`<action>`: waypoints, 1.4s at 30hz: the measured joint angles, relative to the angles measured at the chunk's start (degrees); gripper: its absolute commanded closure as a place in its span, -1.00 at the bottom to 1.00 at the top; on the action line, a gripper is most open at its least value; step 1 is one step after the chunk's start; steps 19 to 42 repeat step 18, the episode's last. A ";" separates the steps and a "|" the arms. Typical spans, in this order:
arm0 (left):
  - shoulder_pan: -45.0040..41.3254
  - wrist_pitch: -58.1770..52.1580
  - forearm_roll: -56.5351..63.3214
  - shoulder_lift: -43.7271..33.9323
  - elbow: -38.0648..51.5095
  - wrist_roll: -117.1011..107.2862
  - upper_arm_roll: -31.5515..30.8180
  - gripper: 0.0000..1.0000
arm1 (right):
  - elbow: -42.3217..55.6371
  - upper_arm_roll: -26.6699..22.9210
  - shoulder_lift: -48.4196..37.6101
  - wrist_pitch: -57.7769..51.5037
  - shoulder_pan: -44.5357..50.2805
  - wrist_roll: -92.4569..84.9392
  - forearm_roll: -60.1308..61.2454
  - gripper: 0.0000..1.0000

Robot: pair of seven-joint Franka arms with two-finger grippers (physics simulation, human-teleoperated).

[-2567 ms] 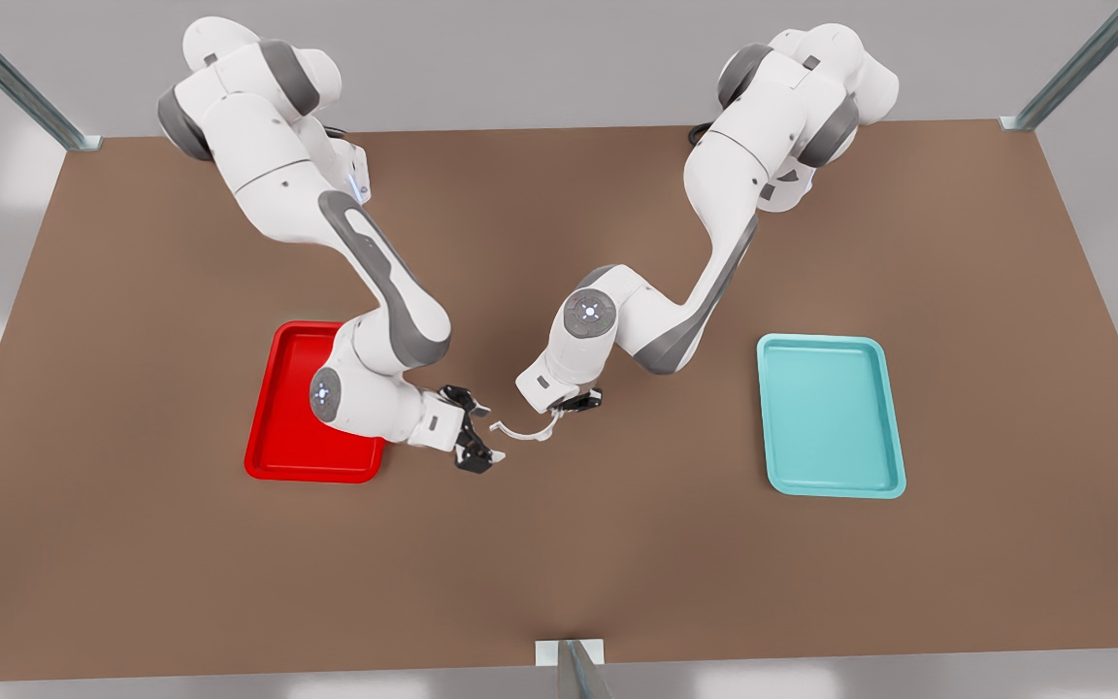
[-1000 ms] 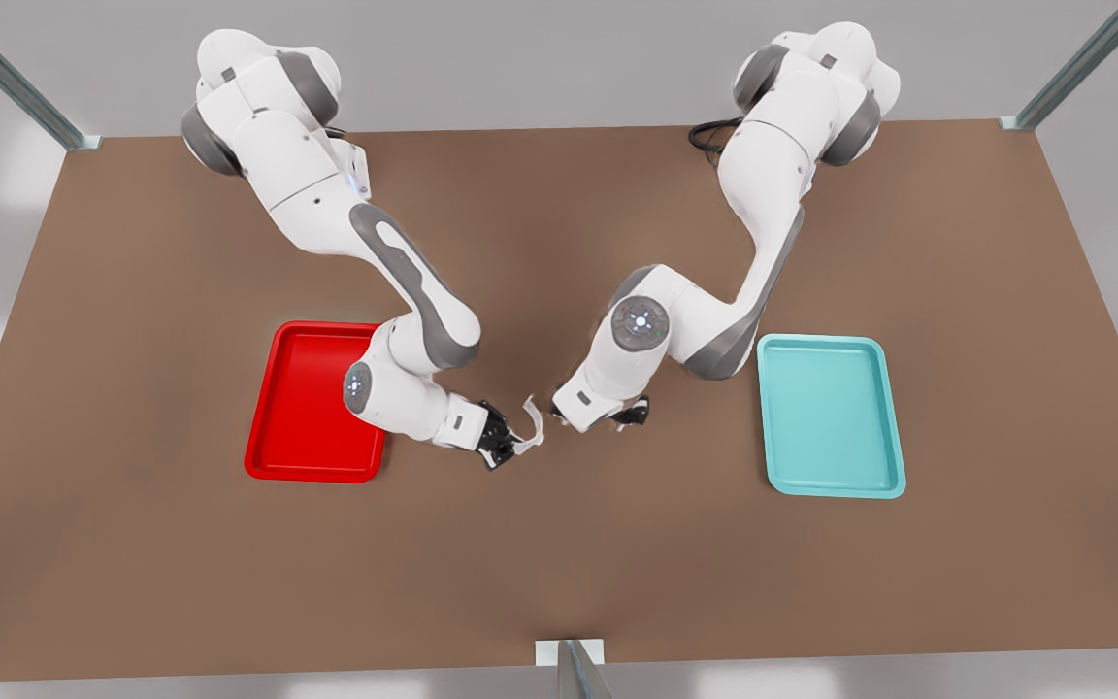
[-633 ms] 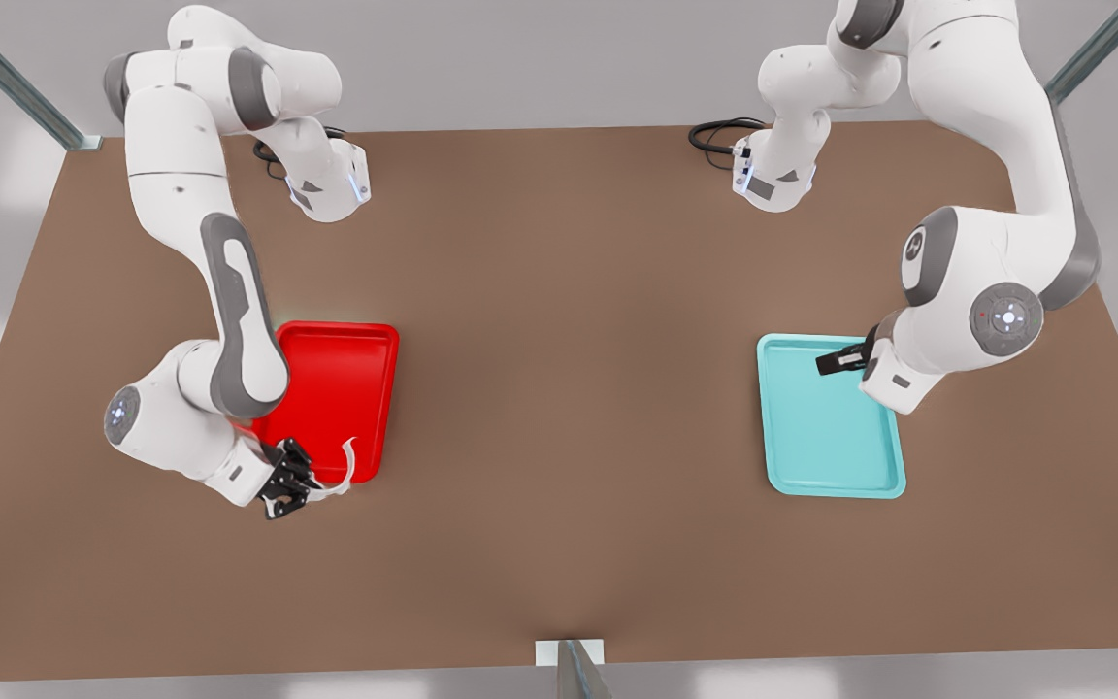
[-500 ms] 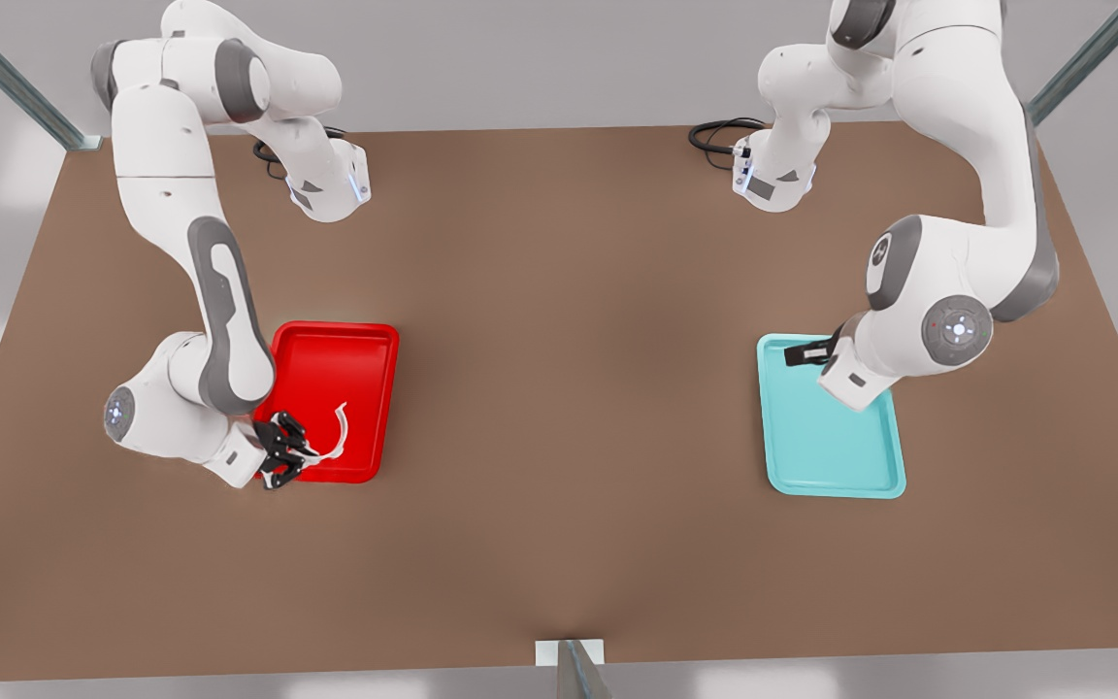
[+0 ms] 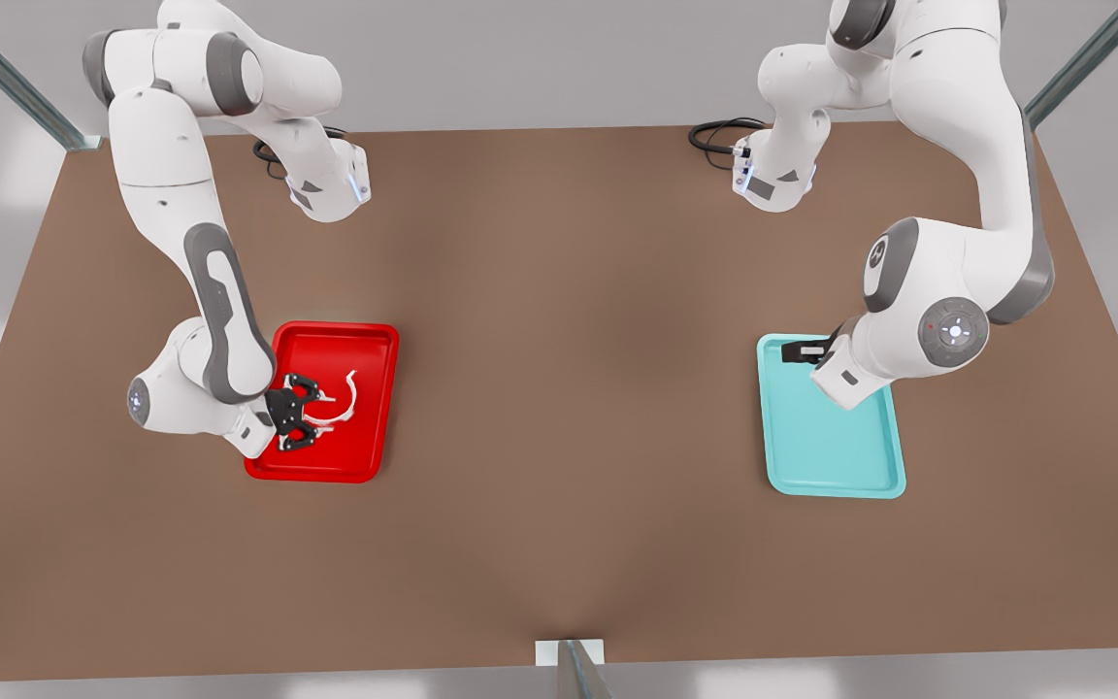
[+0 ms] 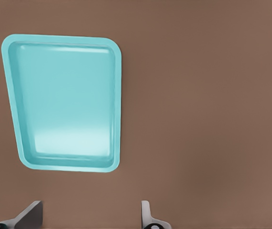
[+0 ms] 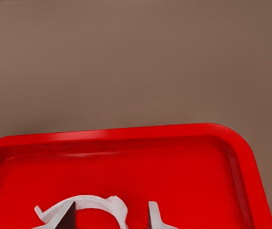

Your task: Take the drainage pipe clamp from the left arm, pass it to the right arm, and place it in the plate on the right side

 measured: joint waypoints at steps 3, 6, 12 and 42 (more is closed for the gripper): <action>0.02 0.19 0.00 0.06 0.01 0.82 0.04 -1.00 | 3.58 -0.01 0.40 0.30 0.82 0.53 -0.20 -1.00; 0.02 0.14 0.00 -0.37 0.18 1.51 0.04 -1.00 | 10.36 0.13 -0.68 -0.53 4.07 6.67 -6.75 -1.00; 0.03 -0.19 0.94 -0.96 0.11 2.67 -0.09 -1.00 | 38.88 -0.72 -2.92 -21.22 6.09 33.19 -30.85 -1.00; 0.05 -0.52 1.53 -1.39 0.17 3.54 -0.11 -1.00 | 27.98 7.30 -19.23 -33.90 -2.85 55.09 -41.25 -1.00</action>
